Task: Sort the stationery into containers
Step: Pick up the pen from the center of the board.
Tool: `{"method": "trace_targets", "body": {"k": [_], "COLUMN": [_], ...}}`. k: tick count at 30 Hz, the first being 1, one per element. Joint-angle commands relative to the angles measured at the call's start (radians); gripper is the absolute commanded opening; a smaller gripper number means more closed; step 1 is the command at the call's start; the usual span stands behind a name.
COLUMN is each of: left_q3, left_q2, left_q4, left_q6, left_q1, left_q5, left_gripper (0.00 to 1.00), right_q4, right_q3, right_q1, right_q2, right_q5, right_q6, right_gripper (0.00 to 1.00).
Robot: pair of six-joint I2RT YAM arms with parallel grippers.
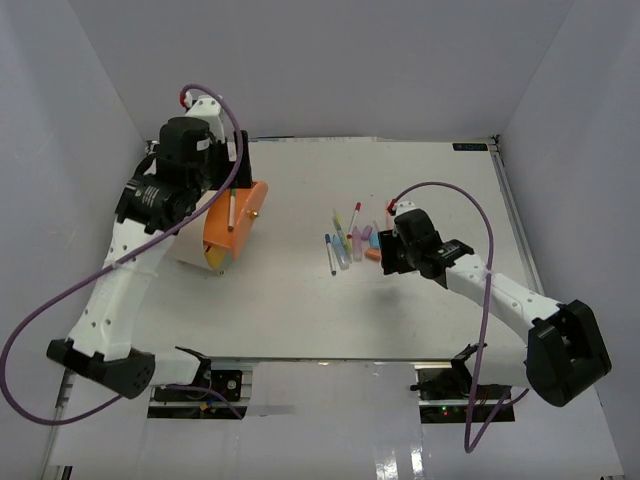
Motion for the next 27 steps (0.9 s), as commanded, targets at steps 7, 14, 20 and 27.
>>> {"method": "trace_targets", "body": {"k": [7,14,20,27], "left_q3": [-0.310,-0.431,-0.479,-0.497], "left_q2": [-0.385,-0.507,-0.537,-0.547], "left_q4": [0.161,0.139,0.122,0.136], "left_q6": [-0.085,-0.088,-0.088,-0.086], "left_q1": [0.005,0.005,0.005,0.005], "left_q5": [0.125,0.103,0.095,0.102], "left_gripper": [0.98,0.98,0.98,0.98], "right_q4": [0.006,0.014,0.014,0.014], "right_q3": [0.227,0.361,0.422,0.454], "right_q1": [-0.032,-0.065,-0.101,-0.110], "right_q2": [0.245,0.443,0.549,0.611], "right_q5": [0.099,0.039,-0.013,-0.036], "right_q6": [-0.137,-0.203,-0.215,-0.224], "right_gripper": [0.42,0.37,0.37,0.32]}}
